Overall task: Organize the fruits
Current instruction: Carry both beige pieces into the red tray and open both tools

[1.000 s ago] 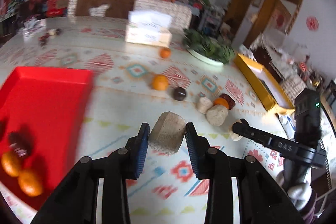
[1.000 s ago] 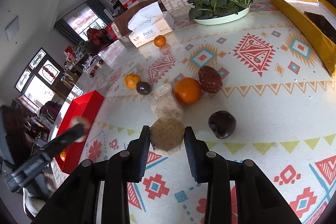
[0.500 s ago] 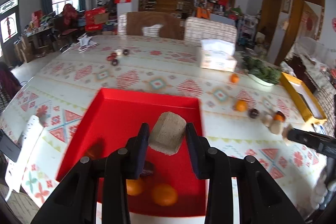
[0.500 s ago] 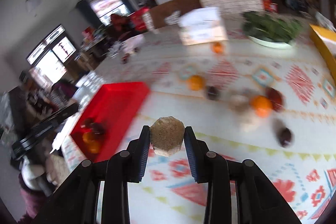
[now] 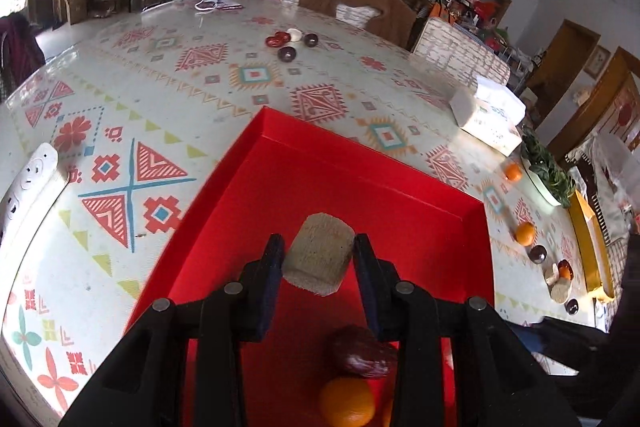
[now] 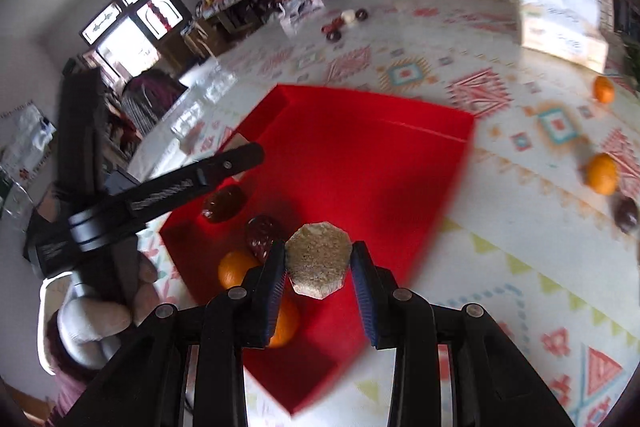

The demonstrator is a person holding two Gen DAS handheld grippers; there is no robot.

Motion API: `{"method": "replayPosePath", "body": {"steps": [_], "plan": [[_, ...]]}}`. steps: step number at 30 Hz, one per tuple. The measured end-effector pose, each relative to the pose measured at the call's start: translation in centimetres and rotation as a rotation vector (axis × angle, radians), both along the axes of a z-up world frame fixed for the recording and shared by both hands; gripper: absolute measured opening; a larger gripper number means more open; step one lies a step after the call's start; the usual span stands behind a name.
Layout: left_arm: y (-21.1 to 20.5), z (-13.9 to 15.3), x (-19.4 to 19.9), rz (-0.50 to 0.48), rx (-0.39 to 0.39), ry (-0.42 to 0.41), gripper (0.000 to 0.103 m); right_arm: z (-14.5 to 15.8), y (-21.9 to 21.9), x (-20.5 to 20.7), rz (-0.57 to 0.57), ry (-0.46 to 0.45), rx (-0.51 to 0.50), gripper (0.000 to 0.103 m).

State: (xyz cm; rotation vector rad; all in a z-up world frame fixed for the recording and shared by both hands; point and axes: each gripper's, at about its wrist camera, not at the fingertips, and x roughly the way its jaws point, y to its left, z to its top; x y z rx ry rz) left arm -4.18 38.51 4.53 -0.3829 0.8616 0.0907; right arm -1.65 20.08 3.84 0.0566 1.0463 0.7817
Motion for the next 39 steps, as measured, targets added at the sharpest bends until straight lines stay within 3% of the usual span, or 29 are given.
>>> {"method": "replayPosePath", "body": {"steps": [8,11,14,20,22,23,26,27,29,34,39], "plan": [[1.5,-0.6,0.1,0.006,-0.025,0.000,0.035,-1.7,2.5,0.6,0.003,0.001,-0.051,0.037],[1.6,-0.6,0.2,0.011,-0.035,-0.001,0.046,-1.5,2.5,0.5,-0.008,-0.012,-0.048,0.040],[1.4,-0.2,0.1,0.019,-0.033,-0.002,0.058,-0.9,2.5,0.4,-0.014,-0.023,-0.031,0.057],[0.5,2.2,-1.5,0.004,-0.095,-0.017,0.062,2.0,0.2,-0.6,-0.045,-0.094,0.003,0.059],[-0.4,3.6,-2.6,-0.003,-0.128,-0.042,0.075,3.3,-1.1,-1.0,-0.065,-0.131,0.015,0.062],[-0.8,4.1,-3.0,-0.009,-0.152,-0.052,0.077,4.0,-2.2,-1.4,-0.085,-0.155,0.021,0.065],[-2.7,5.6,-4.2,-0.091,-0.370,-0.094,0.086,5.2,-5.4,-1.7,-0.149,-0.193,0.038,0.074],[-3.6,5.9,-4.5,-0.136,-0.465,-0.098,0.086,5.4,-7.0,-1.5,-0.182,-0.177,0.050,0.078],[-5.7,6.5,-5.0,-0.197,-0.545,-0.102,0.086,5.3,-10.9,-0.9,-0.240,-0.101,0.106,0.079],[-11.8,8.1,-5.9,-0.294,-0.506,-0.117,0.086,4.8,-21.4,-0.9,-0.414,-0.050,0.161,0.079],[-16.5,6.7,-4.8,-0.345,-0.479,-0.064,0.086,3.9,-30.8,-1.8,-0.562,-0.041,0.135,0.079]]}}
